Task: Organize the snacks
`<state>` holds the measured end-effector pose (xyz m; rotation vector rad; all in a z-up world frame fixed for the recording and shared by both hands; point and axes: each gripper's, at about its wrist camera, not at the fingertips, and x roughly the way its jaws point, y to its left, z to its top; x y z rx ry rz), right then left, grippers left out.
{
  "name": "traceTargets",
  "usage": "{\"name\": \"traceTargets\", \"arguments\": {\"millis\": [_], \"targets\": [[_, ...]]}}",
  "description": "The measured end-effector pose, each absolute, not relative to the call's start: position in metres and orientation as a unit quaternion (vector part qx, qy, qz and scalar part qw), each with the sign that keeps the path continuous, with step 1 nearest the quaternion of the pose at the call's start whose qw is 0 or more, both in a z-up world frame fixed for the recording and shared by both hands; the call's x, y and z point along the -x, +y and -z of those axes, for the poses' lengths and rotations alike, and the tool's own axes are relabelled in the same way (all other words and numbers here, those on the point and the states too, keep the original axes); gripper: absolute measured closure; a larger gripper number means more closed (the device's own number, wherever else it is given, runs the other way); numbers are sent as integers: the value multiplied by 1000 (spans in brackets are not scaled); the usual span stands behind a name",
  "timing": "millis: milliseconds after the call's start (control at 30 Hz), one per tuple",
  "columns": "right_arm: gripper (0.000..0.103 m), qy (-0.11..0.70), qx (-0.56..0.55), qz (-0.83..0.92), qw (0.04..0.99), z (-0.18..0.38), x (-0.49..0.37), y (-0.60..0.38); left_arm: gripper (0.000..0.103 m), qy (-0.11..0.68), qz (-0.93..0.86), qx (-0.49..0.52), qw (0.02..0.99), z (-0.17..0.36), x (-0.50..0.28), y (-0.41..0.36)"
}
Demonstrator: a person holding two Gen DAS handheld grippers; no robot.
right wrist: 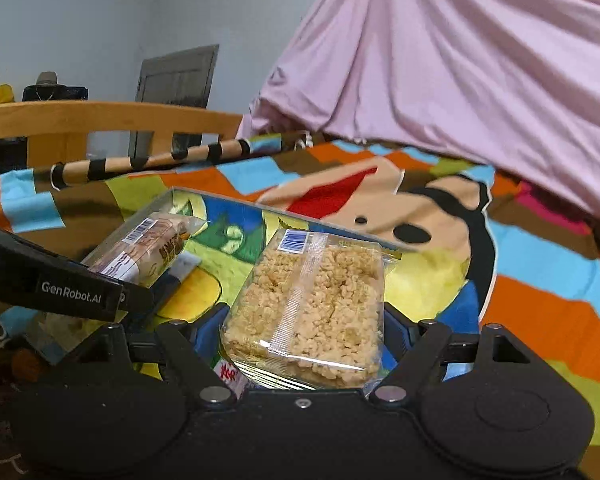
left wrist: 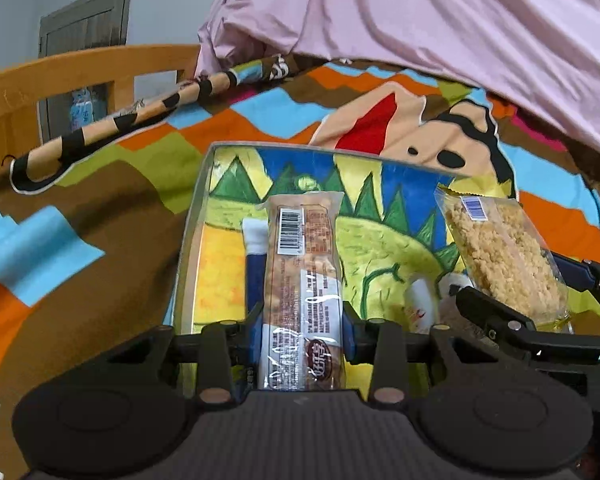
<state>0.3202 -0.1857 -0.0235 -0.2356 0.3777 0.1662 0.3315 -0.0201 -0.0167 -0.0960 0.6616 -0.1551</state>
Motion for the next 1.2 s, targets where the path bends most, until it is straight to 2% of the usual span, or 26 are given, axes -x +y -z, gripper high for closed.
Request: {"name": "traceTargets", "arguments": {"millis": [933,1067,1200], "targets": [[22,230,109,-81,964,45,-337,-189,62,332,80,15,940,34,-338,-35],[17,236,106,-80,963,43,-336,-193,50,339,85,38,936,31,-338,-31],[13,230,101,-74,965,38,-331,-198,44,335,84,53,937,29,-335,-27]]}}
